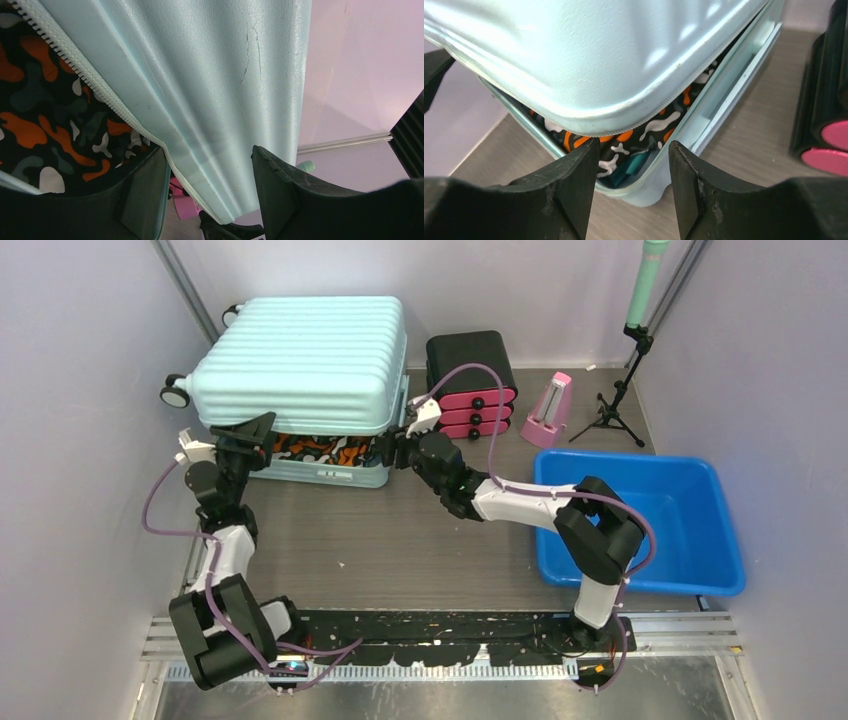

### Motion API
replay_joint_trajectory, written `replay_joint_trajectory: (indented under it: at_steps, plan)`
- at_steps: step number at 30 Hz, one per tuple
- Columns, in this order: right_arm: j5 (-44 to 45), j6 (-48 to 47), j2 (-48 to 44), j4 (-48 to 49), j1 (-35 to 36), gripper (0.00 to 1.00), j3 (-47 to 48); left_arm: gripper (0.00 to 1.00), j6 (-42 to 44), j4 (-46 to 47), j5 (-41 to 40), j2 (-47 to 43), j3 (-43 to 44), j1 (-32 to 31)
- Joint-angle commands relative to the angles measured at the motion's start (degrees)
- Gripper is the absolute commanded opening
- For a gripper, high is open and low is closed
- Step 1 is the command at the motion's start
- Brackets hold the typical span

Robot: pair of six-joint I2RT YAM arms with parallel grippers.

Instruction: Open, take out, and arrange the luggage

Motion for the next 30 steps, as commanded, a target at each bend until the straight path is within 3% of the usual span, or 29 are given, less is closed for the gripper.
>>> replay_joint_trajectory:
  at_steps: [1, 5, 11, 15, 18, 30]
  plan:
    - [6.06, -11.94, 1.18, 12.14, 0.83, 0.59, 3.84, 0.66, 1.01, 10.23, -2.28, 0.18, 9.26, -0.7]
    - [8.44, -15.53, 1.67, 9.52, 0.85, 0.6, 7.33, 0.66, 1.24, 11.0, -3.63, 2.97, 14.05, -3.36]
    - [10.38, -10.66, 0.72, 2.57, 1.55, 0.59, 6.57, 0.59, 0.48, 11.0, -3.96, 8.99, 23.88, -6.3]
    - [17.5, 8.49, 0.16, -12.33, 1.94, 0.53, 8.48, 0.56, -0.04, 10.93, -6.52, 11.98, 28.72, -6.93]
    - [17.81, 21.19, 1.3, -23.13, 2.03, 0.52, 11.37, 0.55, 1.55, 10.56, -8.79, 14.47, 32.48, -7.88]
    - [24.05, 40.77, 11.32, -38.31, 4.26, 0.5, 22.22, 0.54, 1.58, 10.4, -10.74, 24.42, 43.59, -9.75]
